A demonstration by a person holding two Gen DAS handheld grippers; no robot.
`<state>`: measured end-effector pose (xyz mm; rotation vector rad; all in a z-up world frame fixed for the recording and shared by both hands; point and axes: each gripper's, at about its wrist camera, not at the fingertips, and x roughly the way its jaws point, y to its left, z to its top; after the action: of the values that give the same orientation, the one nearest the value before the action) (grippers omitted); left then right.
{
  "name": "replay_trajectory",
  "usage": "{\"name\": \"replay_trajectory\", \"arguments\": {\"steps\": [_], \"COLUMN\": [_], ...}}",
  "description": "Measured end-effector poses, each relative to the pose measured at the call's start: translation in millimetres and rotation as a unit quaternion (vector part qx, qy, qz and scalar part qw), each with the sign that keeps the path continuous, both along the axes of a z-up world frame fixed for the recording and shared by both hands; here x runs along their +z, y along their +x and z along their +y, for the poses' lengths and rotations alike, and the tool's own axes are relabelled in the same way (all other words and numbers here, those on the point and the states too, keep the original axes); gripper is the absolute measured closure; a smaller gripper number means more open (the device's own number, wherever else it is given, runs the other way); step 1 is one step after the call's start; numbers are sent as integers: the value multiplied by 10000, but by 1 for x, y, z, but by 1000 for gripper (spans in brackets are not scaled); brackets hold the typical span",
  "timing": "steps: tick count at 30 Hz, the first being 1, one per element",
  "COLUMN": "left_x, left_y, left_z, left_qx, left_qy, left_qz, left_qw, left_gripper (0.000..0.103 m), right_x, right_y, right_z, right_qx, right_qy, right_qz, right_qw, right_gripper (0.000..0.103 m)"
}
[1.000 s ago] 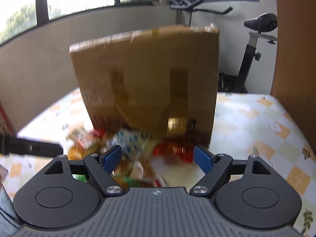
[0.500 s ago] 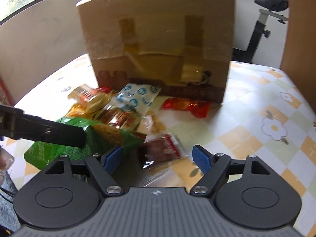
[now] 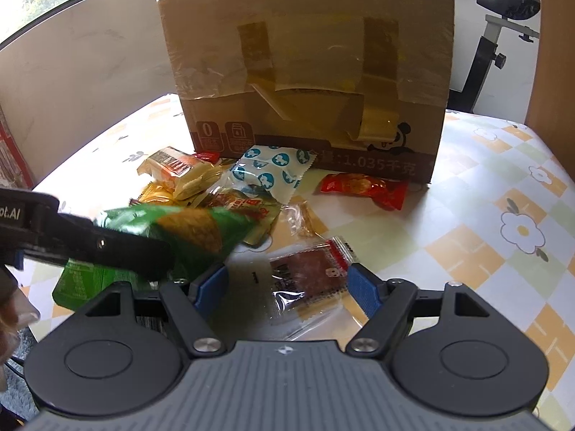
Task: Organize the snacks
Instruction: 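Grasp green chip bag with left tool while right tool approaches small meat packet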
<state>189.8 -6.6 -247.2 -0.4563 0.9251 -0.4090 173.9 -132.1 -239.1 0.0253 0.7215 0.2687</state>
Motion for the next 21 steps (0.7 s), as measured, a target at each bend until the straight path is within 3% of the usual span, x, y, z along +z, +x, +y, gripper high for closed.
{"name": "replay_trajectory", "arguments": {"steps": [3, 14, 21], "left_x": [4, 33, 46], "left_y": [-4, -16, -17], "left_z": [8, 7, 22], "left_qx": [149, 260, 714], "left_qy": [-53, 624, 714], "left_qz": [-108, -927, -1227], "left_qw": [9998, 9934, 9873], "left_gripper": [25, 25, 25], "right_x": [-1, 0, -7], "right_y": [1, 4, 9], "right_z": [-2, -6, -4], "right_qx": [-60, -147, -145], "right_qy": [-44, 34, 128], "right_qz": [-20, 90, 530], "right_qw": [10000, 9998, 9984], "right_gripper": [26, 26, 28]}}
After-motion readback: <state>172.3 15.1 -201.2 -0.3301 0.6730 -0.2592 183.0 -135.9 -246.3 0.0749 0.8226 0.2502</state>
